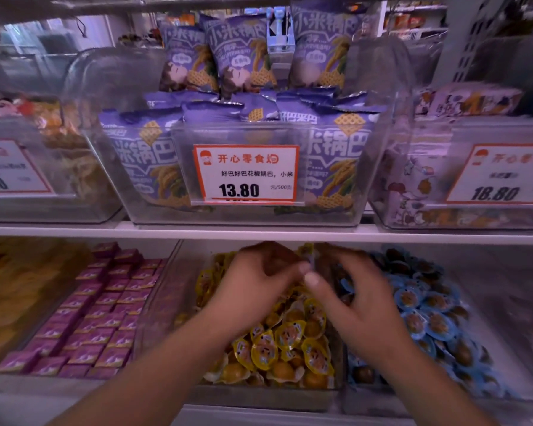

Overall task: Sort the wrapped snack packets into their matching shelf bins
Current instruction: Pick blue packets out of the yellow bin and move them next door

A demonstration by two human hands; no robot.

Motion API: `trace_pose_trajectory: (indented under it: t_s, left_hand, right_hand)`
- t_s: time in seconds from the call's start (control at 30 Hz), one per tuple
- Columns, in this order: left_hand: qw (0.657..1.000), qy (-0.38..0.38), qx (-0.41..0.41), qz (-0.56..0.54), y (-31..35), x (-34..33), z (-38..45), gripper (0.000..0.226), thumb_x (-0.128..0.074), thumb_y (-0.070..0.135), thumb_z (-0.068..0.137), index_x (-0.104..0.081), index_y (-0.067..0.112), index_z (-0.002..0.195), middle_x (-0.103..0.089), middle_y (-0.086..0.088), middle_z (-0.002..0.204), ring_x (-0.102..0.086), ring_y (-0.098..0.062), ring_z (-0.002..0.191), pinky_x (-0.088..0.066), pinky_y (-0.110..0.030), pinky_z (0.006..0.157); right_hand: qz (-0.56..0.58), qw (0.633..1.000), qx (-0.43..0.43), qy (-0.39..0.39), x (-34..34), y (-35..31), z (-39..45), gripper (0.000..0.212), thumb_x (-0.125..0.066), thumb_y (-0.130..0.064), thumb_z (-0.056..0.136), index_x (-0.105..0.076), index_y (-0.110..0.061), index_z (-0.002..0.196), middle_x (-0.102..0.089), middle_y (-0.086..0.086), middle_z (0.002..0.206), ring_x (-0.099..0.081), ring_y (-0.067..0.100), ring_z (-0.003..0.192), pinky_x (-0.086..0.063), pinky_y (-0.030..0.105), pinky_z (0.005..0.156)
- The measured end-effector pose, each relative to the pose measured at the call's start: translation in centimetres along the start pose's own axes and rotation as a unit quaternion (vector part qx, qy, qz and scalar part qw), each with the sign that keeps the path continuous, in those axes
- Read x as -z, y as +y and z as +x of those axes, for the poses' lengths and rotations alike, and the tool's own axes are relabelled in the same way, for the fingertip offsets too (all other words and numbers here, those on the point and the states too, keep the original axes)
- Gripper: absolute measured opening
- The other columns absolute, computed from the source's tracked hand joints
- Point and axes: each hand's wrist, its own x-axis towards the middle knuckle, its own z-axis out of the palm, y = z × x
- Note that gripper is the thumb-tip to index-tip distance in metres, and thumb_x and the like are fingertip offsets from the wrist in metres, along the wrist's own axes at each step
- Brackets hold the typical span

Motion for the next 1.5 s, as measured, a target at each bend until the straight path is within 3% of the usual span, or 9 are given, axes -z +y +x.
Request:
trace_pose_trajectory:
  t_s: [0.17, 0.23, 0.3, 0.43, 0.63, 0.93, 1.03, 1.23, 1.5]
  left_hand:
    - [0.991, 0.013, 0.056, -0.122, -0.6, -2.3, 0.7, 0.034, -0.047, 0.030, 0.102, -0.071, 0.017, 0.081, -0.074, 0.003, 0.071, -0.069, -0.006, 0.068, -0.049, -0.019, 0.064]
    - [0.994, -0.038, 0.016, 0.105, -3.0, -2.2, 1.4, 0.029, -0.046, 0.043, 0.101, -0.068, 0.025, 0.096, -0.072, 0.004, 0.091, -0.068, -0.014, 0.088, -0.050, -0.029, 0.076]
    - [0.913, -0.174, -0.042, 0.367, -5.2, -2.9, 1.9, 0.045, -0.048, 0.057, 0.092, -0.055, 0.033, 0.129, -0.057, 0.001, 0.130, -0.057, -0.022, 0.114, -0.045, -0.038, 0.098]
    - [0.878, -0.264, -0.004, 0.398, -6.9, -4.7, 4.3, 0.076, -0.044, 0.062, 0.082, -0.029, 0.030, 0.148, -0.036, -0.004, 0.151, -0.047, -0.034, 0.128, -0.039, -0.048, 0.106]
    - [0.789, -0.329, -0.001, 0.519, -7.1, -2.1, 7.0, 0.046, -0.043, 0.062, 0.088, -0.058, 0.033, 0.120, -0.057, 0.000, 0.135, -0.057, -0.028, 0.116, -0.045, -0.032, 0.088]
    - [0.732, -0.352, 0.098, 0.574, -4.5, 7.3, 5.3, 0.015, -0.049, 0.056, 0.071, -0.058, 0.044, 0.075, -0.065, 0.013, 0.108, -0.058, -0.014, 0.111, -0.033, -0.044, 0.108]
    - [0.742, -0.328, 0.073, 0.580, -4.8, 6.8, 5.7, 0.030, -0.055, 0.063, 0.079, -0.063, 0.035, 0.088, -0.066, 0.004, 0.107, -0.059, -0.017, 0.108, -0.041, -0.039, 0.101]
    - [0.863, -0.231, 0.027, 0.448, -7.5, -0.6, 8.3, 0.043, -0.063, 0.042, 0.090, -0.060, 0.016, 0.123, -0.059, -0.010, 0.123, -0.056, -0.028, 0.115, -0.044, -0.031, 0.094]
    - [0.826, -0.170, 0.043, 0.535, -12.1, -4.6, 8.8, 0.077, -0.061, 0.052, 0.087, -0.032, 0.008, 0.143, -0.031, -0.019, 0.145, -0.038, -0.040, 0.128, -0.041, -0.045, 0.098]
  right_hand:
    - [0.027, 0.995, -0.045, 0.086, 1.9, 0.7, -0.5, 0.014, -0.066, -0.035, 0.088, -0.063, -0.043, 0.099, -0.068, -0.030, 0.097, -0.063, -0.010, 0.090, -0.042, 0.001, 0.071]
    - [-0.026, 0.985, -0.116, 0.129, 3.0, 2.4, -0.3, 0.011, -0.064, -0.030, 0.091, -0.067, -0.030, 0.102, -0.071, -0.012, 0.092, -0.066, 0.008, 0.088, -0.050, 0.015, 0.070]
    - [-0.192, 0.962, -0.186, 0.065, 3.3, 3.8, -0.4, 0.037, -0.065, -0.027, 0.089, -0.064, -0.015, 0.124, -0.064, 0.008, 0.120, -0.054, 0.030, 0.115, -0.047, 0.038, 0.095]
    - [-0.200, 0.962, -0.183, -0.023, 0.9, 3.3, -0.7, 0.048, -0.060, -0.027, 0.091, -0.054, -0.017, 0.138, -0.050, 0.010, 0.137, -0.041, 0.031, 0.130, -0.036, 0.042, 0.109]
    - [-0.051, 0.969, -0.233, -0.064, -0.5, 3.4, -0.4, 0.033, -0.048, -0.021, 0.099, -0.060, -0.024, 0.130, -0.054, 0.001, 0.130, -0.048, 0.018, 0.126, -0.040, 0.035, 0.107]
    - [-0.049, 0.971, -0.223, -0.063, -0.8, 4.0, -0.3, 0.023, -0.049, -0.021, 0.099, -0.065, -0.025, 0.115, -0.057, -0.006, 0.106, -0.054, 0.013, 0.105, -0.048, 0.032, 0.089]
    - [-0.050, 0.973, -0.221, -0.054, -1.0, 3.9, -0.2, 0.024, -0.050, -0.019, 0.098, -0.066, -0.023, 0.116, -0.056, -0.009, 0.102, -0.054, 0.011, 0.100, -0.046, 0.027, 0.083]
    - [-0.033, 0.973, -0.225, -0.035, -1.3, 4.1, -0.2, 0.021, -0.052, -0.019, 0.097, -0.068, -0.027, 0.107, -0.057, -0.019, 0.091, -0.056, 0.004, 0.088, -0.044, 0.018, 0.071]
    - [-0.032, 0.975, -0.218, -0.038, -1.4, 4.5, -0.3, 0.023, -0.052, -0.018, 0.096, -0.066, -0.027, 0.110, -0.062, -0.009, 0.102, -0.056, 0.009, 0.098, -0.046, 0.026, 0.082]
